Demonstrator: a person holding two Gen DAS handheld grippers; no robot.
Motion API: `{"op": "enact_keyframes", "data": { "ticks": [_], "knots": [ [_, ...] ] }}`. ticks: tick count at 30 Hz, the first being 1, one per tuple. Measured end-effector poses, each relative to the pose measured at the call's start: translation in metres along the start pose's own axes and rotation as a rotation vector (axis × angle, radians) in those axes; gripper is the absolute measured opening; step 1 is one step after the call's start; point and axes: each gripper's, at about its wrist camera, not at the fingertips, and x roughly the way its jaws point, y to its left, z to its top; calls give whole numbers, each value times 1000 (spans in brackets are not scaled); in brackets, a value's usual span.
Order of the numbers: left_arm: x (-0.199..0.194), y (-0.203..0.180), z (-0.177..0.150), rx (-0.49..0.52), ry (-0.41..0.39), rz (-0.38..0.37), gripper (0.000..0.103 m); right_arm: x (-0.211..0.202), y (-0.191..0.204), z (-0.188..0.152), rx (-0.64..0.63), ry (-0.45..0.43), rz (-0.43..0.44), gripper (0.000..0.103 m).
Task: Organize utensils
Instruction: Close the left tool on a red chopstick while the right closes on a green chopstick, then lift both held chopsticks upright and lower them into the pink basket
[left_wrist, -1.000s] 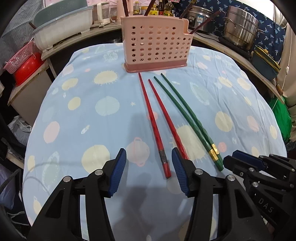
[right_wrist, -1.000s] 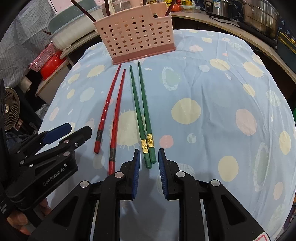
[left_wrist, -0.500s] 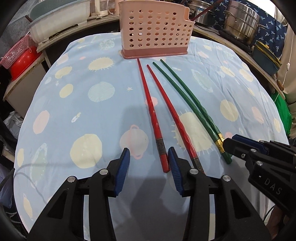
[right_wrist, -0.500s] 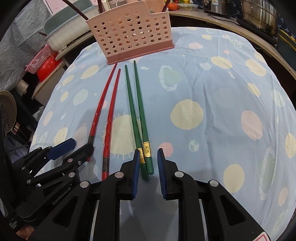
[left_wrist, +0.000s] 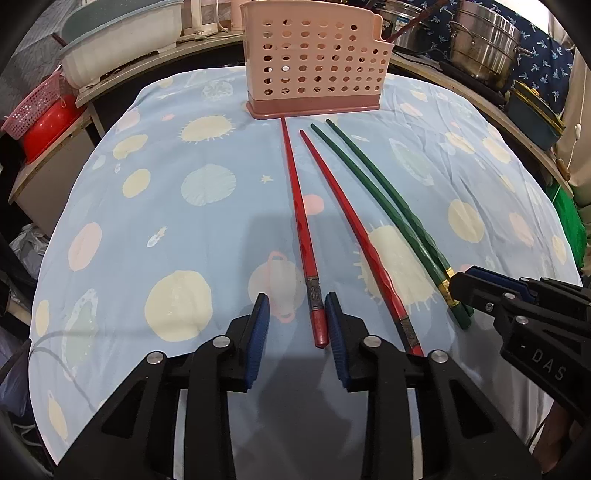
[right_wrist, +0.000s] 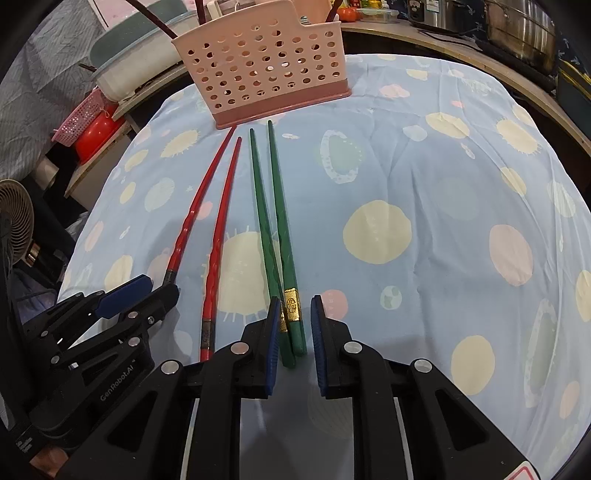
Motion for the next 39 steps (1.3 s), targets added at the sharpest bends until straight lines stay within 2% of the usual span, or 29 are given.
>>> {"op": "enact_keyframes", "data": {
  "ticks": [6,13,14,16,20,29,39],
  "knots": [
    [1,3,1,-8,1,-2,25,3,-7,-1,21,13,-1,11],
    [1,3,0,-7,-3,-4,24,5,4,-5,-36,3,-34,10],
    [0,4,-1,-6,-6,-7,22,5,4,-5,-35,2,-31,10],
    [0,5,-1,-4,-4,-16,7,4,2,-5,-32,1,-25,9],
    [-4,9,-1,-23,4,-60,7,-3,0,-7,-21,-17,-11,7],
    [-44,16,8,-47,-61,-88,7,-51,-6,3,13,-129,21,7],
    [-104,16,42,-37,-213,-97,7,-121,-9,38,18,-308,41,7]
  ]
}}
